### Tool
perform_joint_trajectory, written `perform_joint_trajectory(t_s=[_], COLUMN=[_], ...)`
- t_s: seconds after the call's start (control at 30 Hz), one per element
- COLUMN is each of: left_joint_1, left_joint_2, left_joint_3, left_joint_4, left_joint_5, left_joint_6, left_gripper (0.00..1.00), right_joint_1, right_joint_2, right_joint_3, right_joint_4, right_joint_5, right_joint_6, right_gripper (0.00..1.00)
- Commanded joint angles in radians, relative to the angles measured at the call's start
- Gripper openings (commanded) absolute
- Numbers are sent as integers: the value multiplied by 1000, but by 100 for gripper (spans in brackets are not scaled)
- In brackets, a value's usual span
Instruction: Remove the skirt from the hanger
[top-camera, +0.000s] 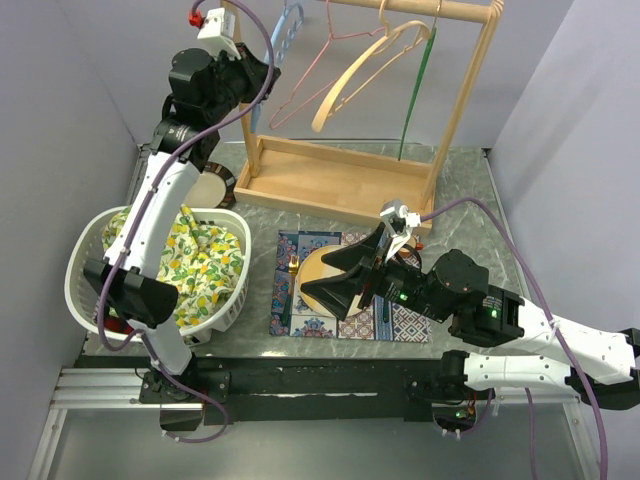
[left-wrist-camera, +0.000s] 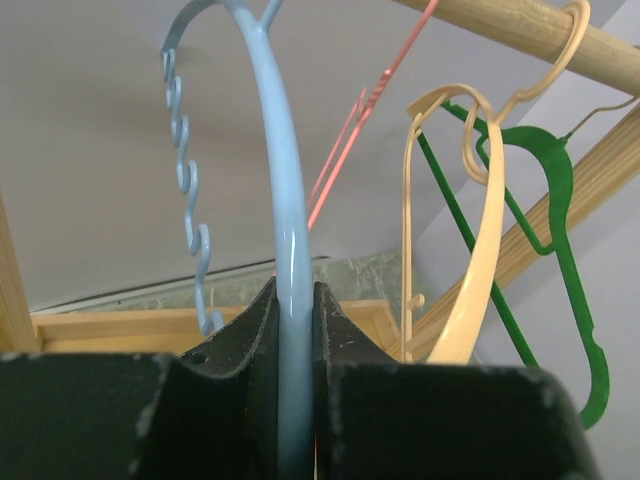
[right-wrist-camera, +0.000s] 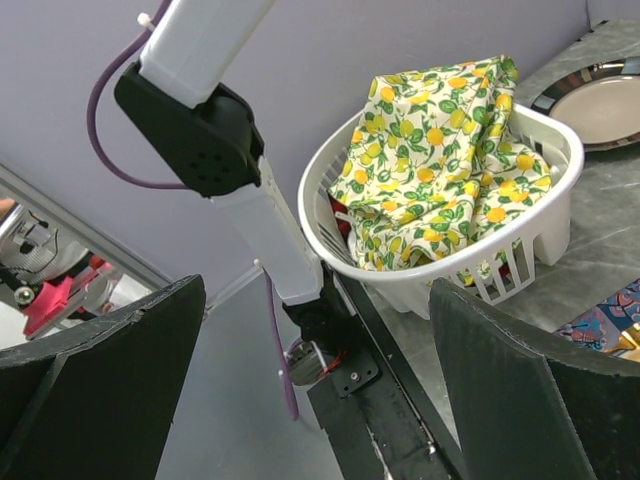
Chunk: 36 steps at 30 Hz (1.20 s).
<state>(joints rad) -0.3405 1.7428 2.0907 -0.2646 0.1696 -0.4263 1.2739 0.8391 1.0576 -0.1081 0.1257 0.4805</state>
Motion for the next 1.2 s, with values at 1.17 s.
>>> perform_joint_trajectory(t_s=[1.17], left_joint_1=[126], left_joint_2=[139], left_joint_3=[159], left_joint_4=[-91], left_joint_5=[231], left_joint_6=[-266], left_gripper=[1], right_joint_1=[4], right_joint_2=[32], right_joint_3=[10], right_joint_4=[44], right_joint_5=[28], right_joint_6=[0], right_gripper=[100])
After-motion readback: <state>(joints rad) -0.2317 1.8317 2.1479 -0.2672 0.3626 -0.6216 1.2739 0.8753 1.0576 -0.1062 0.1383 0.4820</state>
